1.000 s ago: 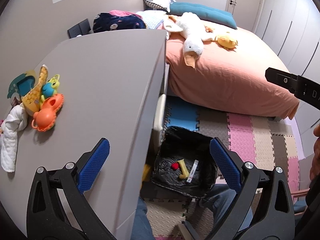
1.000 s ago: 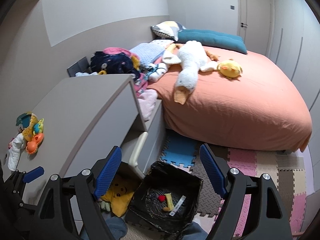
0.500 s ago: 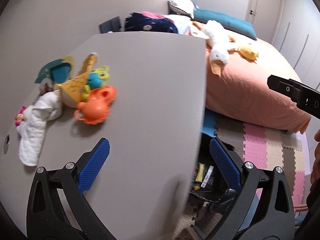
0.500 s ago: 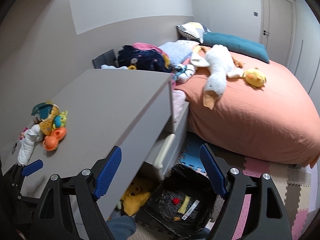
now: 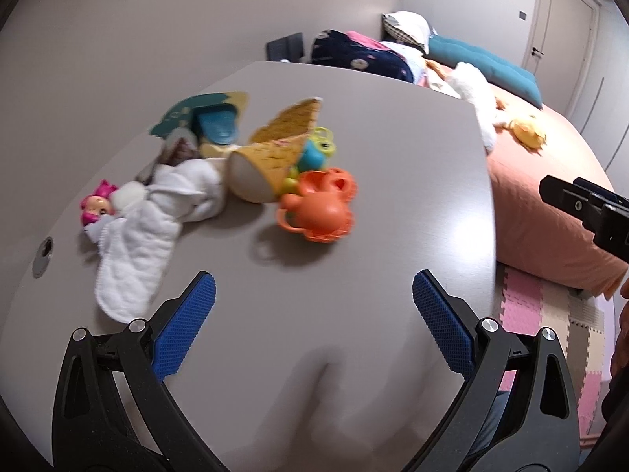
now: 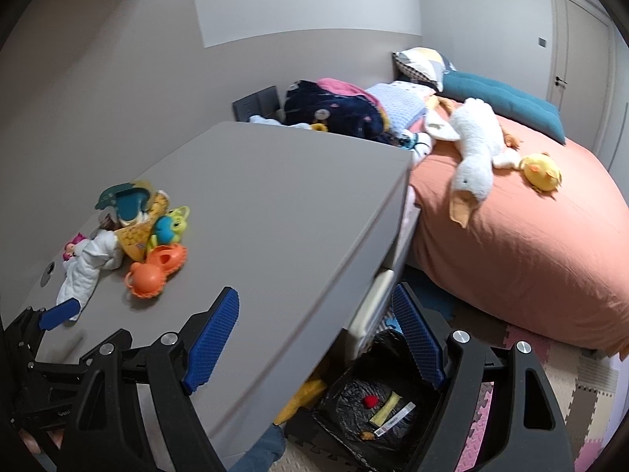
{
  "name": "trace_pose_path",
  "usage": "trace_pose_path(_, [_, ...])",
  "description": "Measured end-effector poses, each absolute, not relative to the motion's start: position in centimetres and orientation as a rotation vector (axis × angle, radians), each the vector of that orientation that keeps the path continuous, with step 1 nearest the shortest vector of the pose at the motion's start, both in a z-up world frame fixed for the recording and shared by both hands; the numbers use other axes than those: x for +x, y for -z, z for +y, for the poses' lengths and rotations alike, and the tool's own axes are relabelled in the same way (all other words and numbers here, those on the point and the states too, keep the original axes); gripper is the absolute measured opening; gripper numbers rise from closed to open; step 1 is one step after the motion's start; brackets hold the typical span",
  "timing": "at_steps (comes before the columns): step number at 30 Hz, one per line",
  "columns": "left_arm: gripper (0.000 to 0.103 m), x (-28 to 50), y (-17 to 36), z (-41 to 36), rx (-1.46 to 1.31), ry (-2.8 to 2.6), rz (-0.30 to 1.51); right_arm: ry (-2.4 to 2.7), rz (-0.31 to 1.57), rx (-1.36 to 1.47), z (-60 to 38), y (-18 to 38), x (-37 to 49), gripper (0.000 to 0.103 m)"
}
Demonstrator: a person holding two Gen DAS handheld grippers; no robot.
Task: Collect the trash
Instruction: 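Move both tools back over the desk toward the toy pile, then grasp the white cloth doll with the left tool while the right tool grasps the orange toy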
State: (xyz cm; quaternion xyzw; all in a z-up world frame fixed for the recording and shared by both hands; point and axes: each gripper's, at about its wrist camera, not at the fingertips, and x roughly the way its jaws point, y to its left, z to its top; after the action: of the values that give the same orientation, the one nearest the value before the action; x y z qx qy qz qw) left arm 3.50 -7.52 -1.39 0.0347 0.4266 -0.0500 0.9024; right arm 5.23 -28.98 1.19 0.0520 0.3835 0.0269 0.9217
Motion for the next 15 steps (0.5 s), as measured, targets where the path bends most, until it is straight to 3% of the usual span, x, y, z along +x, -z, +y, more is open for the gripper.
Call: trace_pose_path(15, [0.097,4.8,1.2,0.0,0.050,-0.011,0.860,-0.198,0.832,0.074,-20.2,0.2,8.4,0.081])
